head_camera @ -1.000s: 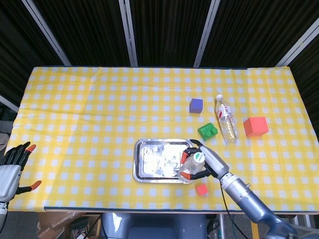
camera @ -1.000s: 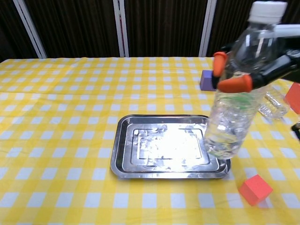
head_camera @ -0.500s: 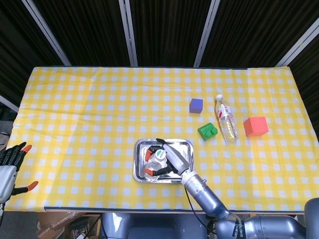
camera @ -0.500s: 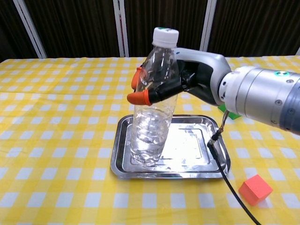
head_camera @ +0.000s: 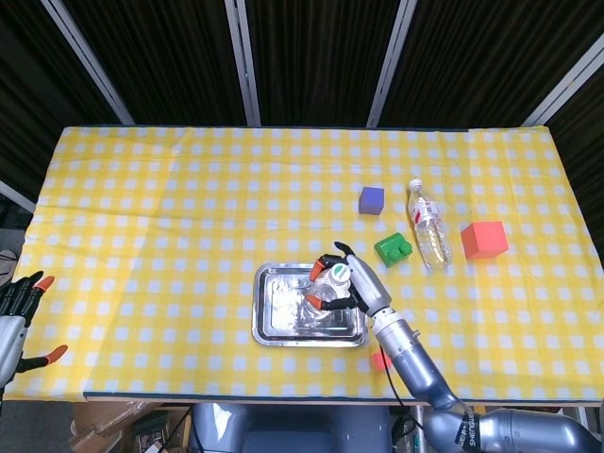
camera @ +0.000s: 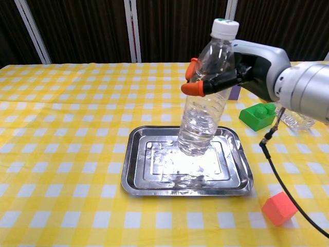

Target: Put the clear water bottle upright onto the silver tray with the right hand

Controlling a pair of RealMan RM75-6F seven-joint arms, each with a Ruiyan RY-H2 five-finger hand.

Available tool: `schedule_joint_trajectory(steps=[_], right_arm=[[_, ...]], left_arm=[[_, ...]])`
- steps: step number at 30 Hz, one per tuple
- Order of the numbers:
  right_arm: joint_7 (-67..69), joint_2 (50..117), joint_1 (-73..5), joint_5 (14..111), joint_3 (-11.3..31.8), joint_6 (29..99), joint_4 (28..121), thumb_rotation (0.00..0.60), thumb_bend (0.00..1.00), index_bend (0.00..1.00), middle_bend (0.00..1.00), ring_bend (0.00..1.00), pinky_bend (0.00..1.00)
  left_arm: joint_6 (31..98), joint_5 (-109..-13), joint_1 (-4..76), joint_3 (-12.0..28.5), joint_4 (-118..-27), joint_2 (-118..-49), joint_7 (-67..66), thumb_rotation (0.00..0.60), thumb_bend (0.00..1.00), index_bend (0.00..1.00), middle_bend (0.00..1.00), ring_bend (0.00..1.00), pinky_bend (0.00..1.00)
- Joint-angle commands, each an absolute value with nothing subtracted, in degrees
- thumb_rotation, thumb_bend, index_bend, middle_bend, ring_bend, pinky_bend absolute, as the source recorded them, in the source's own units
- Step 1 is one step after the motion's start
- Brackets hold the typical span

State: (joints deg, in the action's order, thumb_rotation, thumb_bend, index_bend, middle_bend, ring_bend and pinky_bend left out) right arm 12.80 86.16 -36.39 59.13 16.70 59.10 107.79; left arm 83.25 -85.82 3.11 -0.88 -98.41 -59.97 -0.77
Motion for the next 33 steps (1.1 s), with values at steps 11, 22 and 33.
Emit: schedule_joint_trajectory(steps=[11, 22, 33], right_arm=[[21.5, 91.2, -34.0, 67.8, 14.5, 60.0, 100.2, 0.600, 0.57, 0.90, 0.73, 0.45, 0.00], [23.4, 91.2, -32.5, 71.4, 11.8, 59.7, 95.4, 0.600, 0.57, 0.90, 0.73, 0.45, 0.00], [27.2, 92.5, -31.4, 75.3, 10.5, 60.5, 91.7, 0.600, 0.57, 0.90, 0.73, 0.45, 0.00]], left_arm=[[83.2, -85.3, 3.1, -0.5, -98.6, -60.2, -1.5, 0.600, 0.14, 0.01, 0.00, 0.00, 0.00], [83.1, -85.8, 3.2, -0.8, -98.7, -60.4, -2.2, 0.600, 0.14, 0.01, 0.00, 0.00, 0.00], [82.7, -85.3, 3.3, -0.7, -98.8, -60.7, -3.1, 0.600, 0.14, 0.01, 0.00, 0.00, 0.00]])
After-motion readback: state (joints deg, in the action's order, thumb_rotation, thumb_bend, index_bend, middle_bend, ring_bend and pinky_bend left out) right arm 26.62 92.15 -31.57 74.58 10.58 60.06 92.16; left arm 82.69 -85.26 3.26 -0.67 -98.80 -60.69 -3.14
